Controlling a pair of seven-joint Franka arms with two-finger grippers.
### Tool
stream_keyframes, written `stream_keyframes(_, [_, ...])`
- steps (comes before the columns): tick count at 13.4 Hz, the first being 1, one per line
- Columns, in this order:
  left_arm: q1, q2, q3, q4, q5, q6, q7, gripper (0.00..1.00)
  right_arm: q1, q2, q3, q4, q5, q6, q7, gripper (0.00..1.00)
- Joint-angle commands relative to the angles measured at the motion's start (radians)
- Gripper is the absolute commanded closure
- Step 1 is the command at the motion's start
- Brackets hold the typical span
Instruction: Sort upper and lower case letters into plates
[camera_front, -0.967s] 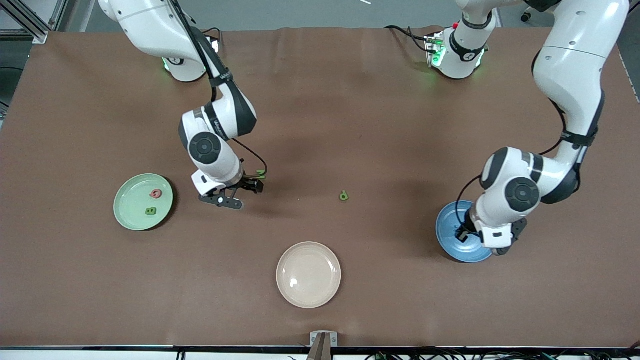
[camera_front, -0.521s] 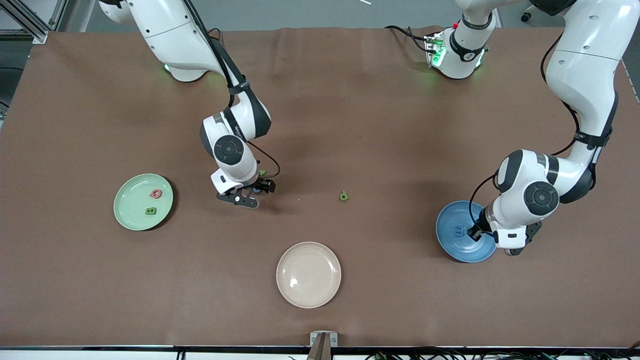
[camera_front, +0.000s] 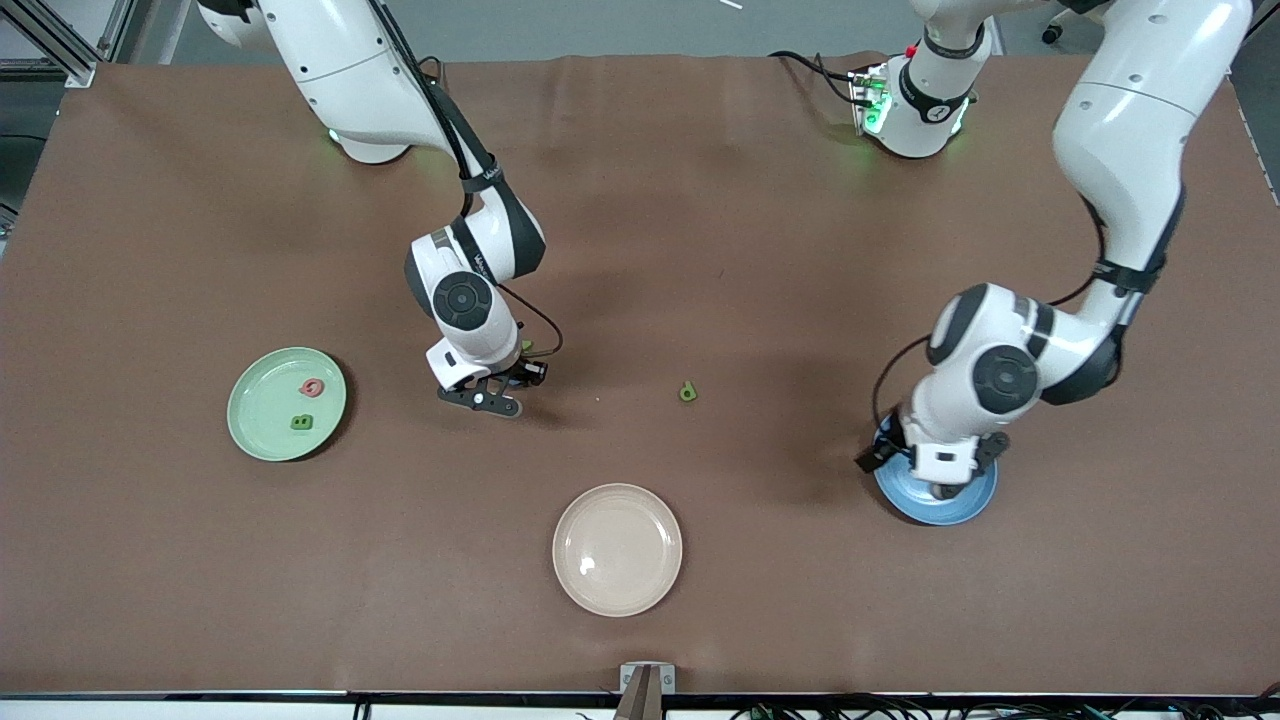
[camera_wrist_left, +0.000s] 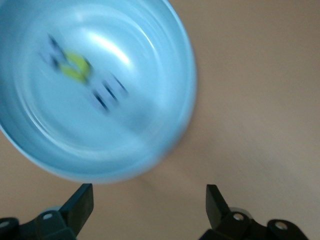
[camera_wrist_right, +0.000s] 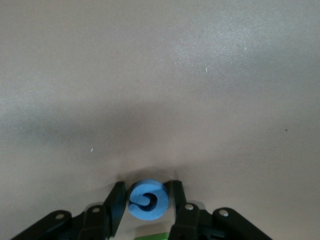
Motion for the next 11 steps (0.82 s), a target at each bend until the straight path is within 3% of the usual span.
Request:
stream_keyframes(1, [-0.117, 0.019, 0.003, 0.04, 0.004, -0.019, -0.133, 0.05, 0.009, 0.007, -0.008, -0.009, 0.006, 0.021, 0.016, 0.71])
stream_keyframes(4, [-0.229, 0.065, 0.005, 0.074, 0.002, -0.013, -0.187, 0.13, 0.0, -0.006, -0.009, -0.006, 0.006, 0.002, 0.013, 0.76])
stream_keyframes(6, [-0.297, 0.094, 0.008, 0.1, 0.002, -0.013, -0.21, 0.2, -0.028, -0.067, -0.015, 0.002, 0.003, -0.083, -0.009, 0.76])
stream_keyframes(11, [-0.441, 0.191, 0.049, 0.232, 0.007, -0.008, -0.305, 0.31, -0.236, -0.235, -0.022, -0.003, -0.008, -0.289, -0.405, 0.76])
